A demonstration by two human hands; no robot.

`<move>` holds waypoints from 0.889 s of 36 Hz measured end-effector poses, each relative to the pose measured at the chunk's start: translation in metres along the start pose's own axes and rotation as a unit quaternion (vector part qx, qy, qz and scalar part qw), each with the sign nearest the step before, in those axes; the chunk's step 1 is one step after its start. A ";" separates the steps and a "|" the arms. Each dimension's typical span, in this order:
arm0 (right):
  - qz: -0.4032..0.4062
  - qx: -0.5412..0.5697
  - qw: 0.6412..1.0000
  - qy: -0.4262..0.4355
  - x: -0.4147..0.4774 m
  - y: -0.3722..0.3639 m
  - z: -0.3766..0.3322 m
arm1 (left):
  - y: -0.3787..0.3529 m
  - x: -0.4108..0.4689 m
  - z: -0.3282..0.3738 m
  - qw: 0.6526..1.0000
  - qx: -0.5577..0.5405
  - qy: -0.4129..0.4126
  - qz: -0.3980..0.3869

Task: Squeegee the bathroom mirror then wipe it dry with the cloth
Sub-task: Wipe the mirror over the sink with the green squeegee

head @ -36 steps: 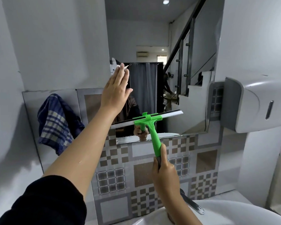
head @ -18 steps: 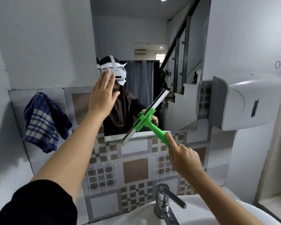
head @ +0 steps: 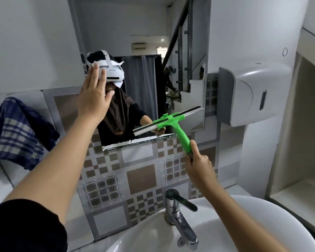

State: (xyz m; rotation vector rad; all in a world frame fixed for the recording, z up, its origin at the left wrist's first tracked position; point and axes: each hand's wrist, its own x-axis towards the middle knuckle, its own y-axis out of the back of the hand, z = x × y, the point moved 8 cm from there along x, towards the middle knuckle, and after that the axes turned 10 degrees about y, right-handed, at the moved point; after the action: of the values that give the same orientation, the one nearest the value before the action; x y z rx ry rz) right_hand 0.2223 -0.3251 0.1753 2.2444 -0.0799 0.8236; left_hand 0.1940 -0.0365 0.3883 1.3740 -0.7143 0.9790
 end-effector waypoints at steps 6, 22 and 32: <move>0.024 0.167 0.983 -0.069 -0.007 -0.007 -0.003 | 0.001 0.000 0.001 1.000 -0.010 -0.008 -0.003; 0.105 0.293 0.939 -0.149 -0.020 -0.042 -0.032 | 0.001 -0.007 0.005 0.999 -0.045 -0.001 0.000; 0.067 0.282 0.950 -0.118 -0.049 -0.094 -0.064 | -0.001 -0.015 0.003 0.999 -0.038 -0.010 -0.004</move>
State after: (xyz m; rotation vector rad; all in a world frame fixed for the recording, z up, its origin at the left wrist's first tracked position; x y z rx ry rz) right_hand 0.1765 -0.2231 0.1225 2.9031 -0.1226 0.7044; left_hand 0.1881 -0.0419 0.3747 1.3215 -0.7523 0.9238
